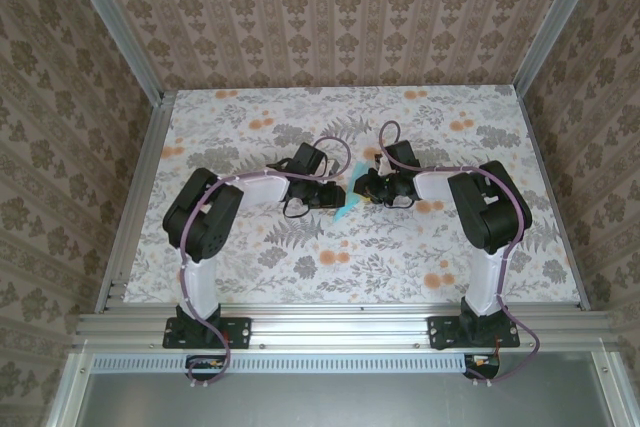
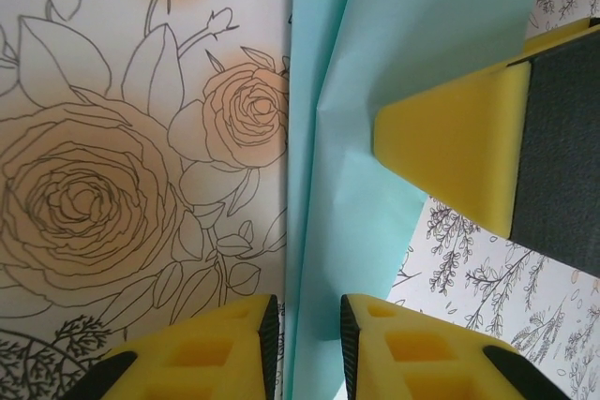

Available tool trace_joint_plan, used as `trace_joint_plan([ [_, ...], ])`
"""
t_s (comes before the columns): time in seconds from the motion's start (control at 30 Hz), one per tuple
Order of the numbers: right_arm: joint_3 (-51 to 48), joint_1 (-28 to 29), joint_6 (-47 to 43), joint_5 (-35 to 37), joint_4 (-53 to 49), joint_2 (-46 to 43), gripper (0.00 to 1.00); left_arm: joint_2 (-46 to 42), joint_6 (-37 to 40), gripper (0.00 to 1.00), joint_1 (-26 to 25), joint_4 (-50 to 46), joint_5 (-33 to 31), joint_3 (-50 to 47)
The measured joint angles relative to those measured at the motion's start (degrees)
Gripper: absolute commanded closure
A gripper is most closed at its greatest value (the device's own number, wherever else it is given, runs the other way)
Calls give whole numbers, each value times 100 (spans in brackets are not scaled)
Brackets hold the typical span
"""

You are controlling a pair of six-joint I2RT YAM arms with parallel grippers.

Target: Fold a paper plane with a square sheet of paper (pick it up from the middle)

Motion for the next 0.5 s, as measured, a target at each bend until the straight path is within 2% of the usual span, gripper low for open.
trace_joint_plan([
  [0.5, 11, 2, 28, 0, -2, 4, 77, 203, 0, 71, -111, -90, -96, 260],
])
